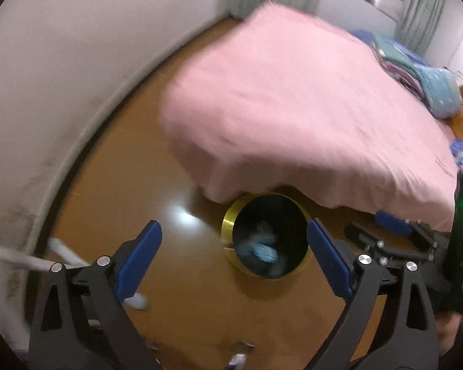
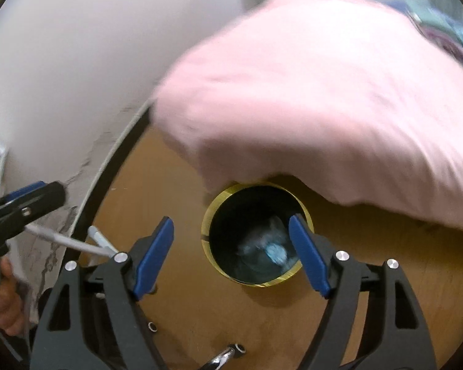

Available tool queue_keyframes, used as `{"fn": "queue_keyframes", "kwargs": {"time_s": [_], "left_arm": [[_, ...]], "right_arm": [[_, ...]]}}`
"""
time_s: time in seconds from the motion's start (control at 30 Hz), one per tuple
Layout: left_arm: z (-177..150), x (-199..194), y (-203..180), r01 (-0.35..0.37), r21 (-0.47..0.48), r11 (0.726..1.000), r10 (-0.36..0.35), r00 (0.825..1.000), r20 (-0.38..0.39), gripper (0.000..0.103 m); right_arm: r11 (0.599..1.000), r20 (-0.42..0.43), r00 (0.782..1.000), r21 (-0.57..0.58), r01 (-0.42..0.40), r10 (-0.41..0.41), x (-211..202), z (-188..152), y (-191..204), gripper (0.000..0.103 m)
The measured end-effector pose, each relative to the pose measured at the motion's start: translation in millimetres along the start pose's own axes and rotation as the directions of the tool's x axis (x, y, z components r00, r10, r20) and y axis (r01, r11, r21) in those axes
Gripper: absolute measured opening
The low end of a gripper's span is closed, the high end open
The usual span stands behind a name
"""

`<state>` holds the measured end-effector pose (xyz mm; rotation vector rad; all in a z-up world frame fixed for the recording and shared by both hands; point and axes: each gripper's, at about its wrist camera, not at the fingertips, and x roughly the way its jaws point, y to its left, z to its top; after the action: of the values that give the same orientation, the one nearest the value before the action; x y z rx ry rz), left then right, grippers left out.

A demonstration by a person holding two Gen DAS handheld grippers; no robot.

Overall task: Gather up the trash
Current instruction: 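Carry both items to the black bin and open both tools to drop them, then move both tools back over the trash pile on the desk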

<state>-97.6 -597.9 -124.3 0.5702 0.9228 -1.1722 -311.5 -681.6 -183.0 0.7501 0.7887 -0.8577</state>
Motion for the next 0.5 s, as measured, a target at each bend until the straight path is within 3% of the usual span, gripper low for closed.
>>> {"fn": "queue_keyframes", "kwargs": {"time_s": [0.17, 0.27, 0.33, 0.4, 0.5], "left_arm": [[-45, -114, 92, -0.156, -0.126, 0.980, 0.167, 0.982, 0.085, 0.095], [-89, -182, 152, -0.230, -0.222, 0.948, 0.260, 0.959, 0.115, 0.095], [-123, -221, 187, -0.300, -0.282, 0.911, 0.344, 0.931, 0.120, 0.095], [-166, -265, 226, -0.382, -0.360, 0.851, 0.446, 0.888, 0.112, 0.095], [-228, -319, 272, -0.445, -0.475, 0.759, 0.541, 0.837, 0.080, 0.095]], "right_arm": [[0.972, 0.063, 0.990, -0.206, -0.111, 0.126, -42, 12, 114, 0.078], [0.914, 0.082, 0.970, -0.359, -0.187, 0.230, -69, 5, 201, 0.080], [0.852, 0.056, 0.946, -0.455, -0.260, 0.319, -84, -9, 264, 0.080], [0.788, 0.011, 0.923, -0.525, -0.321, 0.384, -91, -25, 316, 0.080], [0.643, -0.101, 0.870, -0.633, -0.430, 0.482, -101, -67, 413, 0.080]]}}
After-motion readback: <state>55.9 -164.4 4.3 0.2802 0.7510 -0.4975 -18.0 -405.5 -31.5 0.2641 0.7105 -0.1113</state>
